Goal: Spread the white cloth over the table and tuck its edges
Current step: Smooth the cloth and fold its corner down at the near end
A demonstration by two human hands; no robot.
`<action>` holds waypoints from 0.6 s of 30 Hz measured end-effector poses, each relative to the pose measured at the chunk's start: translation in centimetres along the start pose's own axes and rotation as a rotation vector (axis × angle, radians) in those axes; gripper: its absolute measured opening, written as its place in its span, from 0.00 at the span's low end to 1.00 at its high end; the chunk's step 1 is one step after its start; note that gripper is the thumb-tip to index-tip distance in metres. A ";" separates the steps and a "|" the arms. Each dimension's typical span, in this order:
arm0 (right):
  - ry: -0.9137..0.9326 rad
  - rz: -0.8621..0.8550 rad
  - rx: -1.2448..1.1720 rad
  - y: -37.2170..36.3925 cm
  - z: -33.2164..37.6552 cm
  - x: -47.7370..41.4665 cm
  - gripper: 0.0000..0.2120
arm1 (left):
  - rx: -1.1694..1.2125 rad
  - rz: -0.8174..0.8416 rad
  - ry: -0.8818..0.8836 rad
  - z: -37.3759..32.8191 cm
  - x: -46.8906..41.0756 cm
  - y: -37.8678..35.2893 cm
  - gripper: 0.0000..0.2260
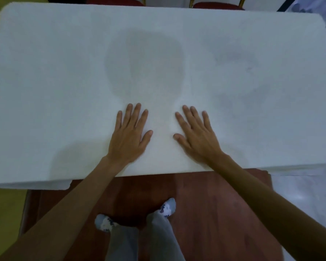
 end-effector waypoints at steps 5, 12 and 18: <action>-0.388 -0.003 -0.064 2.9 -13.3 -0.9 0.34 | 0.001 -0.031 0.030 -0.3 -0.1 0.1 0.31; -0.027 0.039 0.011 2.7 -6.5 -4.3 0.35 | 0.018 -0.005 0.106 -0.3 -4.0 0.1 0.33; -0.020 0.047 -0.011 1.9 -4.3 -9.2 0.33 | 0.008 -0.002 0.076 0.4 -10.0 0.1 0.32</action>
Point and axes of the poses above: each hand's wrist, its own x-axis away from the middle knuckle, its own y-axis out of the back of the hand, z = x × y, the point moved 4 cm from there along -x, towards the middle knuckle, and after that the axes turned 7 degrees about -y, right-handed, at the moved point
